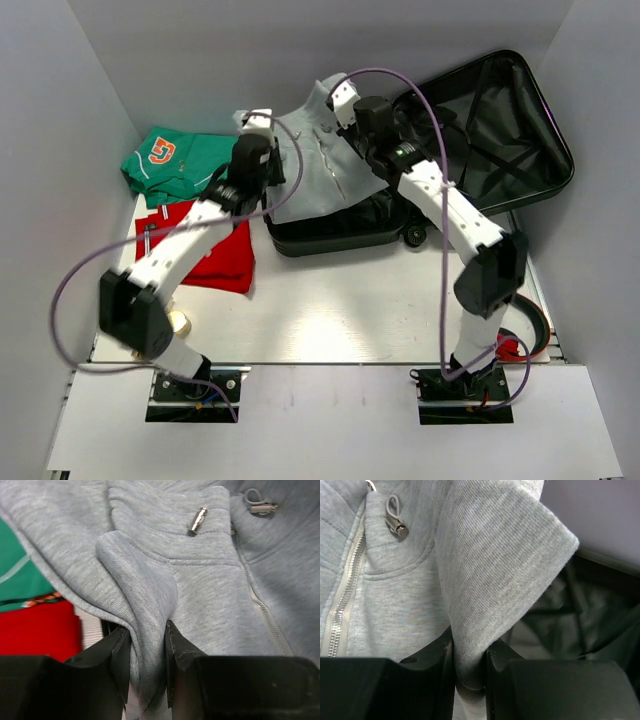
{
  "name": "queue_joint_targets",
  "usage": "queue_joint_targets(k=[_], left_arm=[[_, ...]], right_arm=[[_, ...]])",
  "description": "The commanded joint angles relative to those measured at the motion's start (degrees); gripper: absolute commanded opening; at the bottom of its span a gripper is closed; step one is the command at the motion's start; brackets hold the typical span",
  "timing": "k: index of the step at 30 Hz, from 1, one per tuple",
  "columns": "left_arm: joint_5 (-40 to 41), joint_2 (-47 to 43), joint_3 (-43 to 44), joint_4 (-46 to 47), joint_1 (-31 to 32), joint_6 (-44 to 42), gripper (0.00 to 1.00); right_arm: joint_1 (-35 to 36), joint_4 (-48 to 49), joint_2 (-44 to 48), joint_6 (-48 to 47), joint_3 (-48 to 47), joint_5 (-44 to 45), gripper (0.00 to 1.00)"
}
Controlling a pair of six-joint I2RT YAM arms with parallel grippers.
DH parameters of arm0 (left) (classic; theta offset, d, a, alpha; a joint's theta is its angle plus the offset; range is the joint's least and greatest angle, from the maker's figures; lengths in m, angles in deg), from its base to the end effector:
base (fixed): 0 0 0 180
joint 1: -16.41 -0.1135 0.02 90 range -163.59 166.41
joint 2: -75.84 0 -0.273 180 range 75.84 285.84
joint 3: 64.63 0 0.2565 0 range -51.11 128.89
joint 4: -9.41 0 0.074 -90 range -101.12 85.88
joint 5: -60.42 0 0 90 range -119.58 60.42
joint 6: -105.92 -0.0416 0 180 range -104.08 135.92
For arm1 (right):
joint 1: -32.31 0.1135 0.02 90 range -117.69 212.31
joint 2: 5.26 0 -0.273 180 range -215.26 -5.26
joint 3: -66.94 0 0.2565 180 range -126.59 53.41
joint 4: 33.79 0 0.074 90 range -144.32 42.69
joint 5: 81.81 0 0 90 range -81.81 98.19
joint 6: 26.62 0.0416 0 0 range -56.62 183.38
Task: Pack the luggage
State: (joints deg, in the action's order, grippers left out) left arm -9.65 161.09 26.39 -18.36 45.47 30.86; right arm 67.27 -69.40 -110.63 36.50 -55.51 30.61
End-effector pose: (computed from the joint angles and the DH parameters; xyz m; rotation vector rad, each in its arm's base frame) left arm 0.3194 -0.1612 0.3690 0.0102 1.9345 -0.1725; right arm 0.3731 0.2415 0.4163 -0.7279 1.7312 -0.2733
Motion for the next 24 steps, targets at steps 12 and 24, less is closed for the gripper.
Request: queue_joint_targets(k=[12, 24], left_arm=[[-15.79, 21.00, 9.17, -4.56, -5.24, 2.64, 0.00], [-14.21, 27.70, 17.69, -13.36, -6.12, 2.64, 0.52]], right_arm=[[-8.32, -3.75, -6.09, 17.46, 9.39, -2.71, 0.00], [-11.32, -10.34, -11.97, 20.38, 8.48, -5.71, 0.45]])
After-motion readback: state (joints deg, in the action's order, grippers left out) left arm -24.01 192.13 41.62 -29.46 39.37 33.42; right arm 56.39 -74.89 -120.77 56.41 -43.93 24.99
